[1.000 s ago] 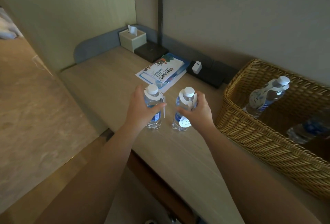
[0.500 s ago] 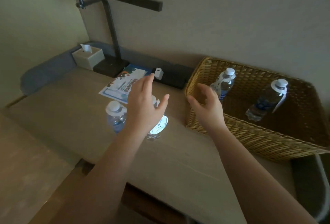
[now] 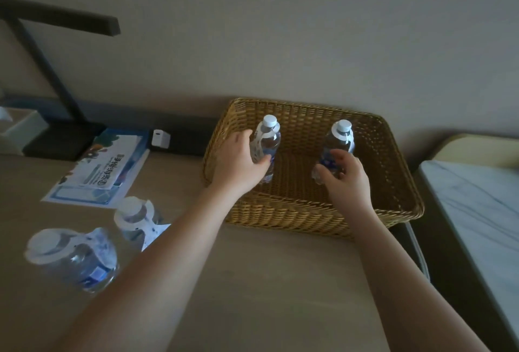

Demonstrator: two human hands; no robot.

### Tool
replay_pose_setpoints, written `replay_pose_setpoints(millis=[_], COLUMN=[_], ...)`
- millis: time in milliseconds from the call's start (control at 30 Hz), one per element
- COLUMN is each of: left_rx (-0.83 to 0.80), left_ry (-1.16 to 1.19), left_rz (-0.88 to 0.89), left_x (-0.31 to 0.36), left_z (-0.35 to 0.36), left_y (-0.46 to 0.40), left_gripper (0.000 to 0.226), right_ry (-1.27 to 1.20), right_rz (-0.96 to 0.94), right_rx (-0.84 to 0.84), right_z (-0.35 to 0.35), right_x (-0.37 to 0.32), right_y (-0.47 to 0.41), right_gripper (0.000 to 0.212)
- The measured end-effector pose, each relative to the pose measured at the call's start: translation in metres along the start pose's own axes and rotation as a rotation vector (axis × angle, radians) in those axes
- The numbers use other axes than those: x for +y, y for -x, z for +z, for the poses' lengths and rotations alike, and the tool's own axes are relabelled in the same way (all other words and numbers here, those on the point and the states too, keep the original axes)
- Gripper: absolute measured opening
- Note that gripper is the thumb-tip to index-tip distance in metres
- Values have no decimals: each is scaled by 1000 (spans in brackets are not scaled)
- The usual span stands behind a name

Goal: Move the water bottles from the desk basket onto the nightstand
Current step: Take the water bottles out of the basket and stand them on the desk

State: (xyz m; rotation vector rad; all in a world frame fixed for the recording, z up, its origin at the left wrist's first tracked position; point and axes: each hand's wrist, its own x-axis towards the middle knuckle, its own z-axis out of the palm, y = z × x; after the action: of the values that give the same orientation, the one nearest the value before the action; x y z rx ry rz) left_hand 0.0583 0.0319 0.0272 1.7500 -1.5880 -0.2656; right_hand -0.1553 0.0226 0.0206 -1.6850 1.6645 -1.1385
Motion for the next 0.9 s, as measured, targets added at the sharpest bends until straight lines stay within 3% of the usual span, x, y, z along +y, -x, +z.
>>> replay_pose_setpoints(millis=[133,333,500,700,900], left_rx=[-34,-132,-204,-195,-195], left_ry=[100,208,219,199,188], left_rz=[-134,-374,-432,-410,-402], left_x=[2,-9,-20,-24,-19], left_z=[35,61,68,73,82], left_y=[-40,-83,-99,-104,-103], left_gripper=[70,95,78,77,72], right_ry=[58,104,90,107,120], right_rz=[33,71,81,97,99], right_rx=[9,-60,-171,-228,-223], right_z=[-13,-18,-9,4,10], right_x=[24,50,65,75,81], right_y=[-44,-103,-135,-151,-160], right_gripper=[52,86,106,108,81])
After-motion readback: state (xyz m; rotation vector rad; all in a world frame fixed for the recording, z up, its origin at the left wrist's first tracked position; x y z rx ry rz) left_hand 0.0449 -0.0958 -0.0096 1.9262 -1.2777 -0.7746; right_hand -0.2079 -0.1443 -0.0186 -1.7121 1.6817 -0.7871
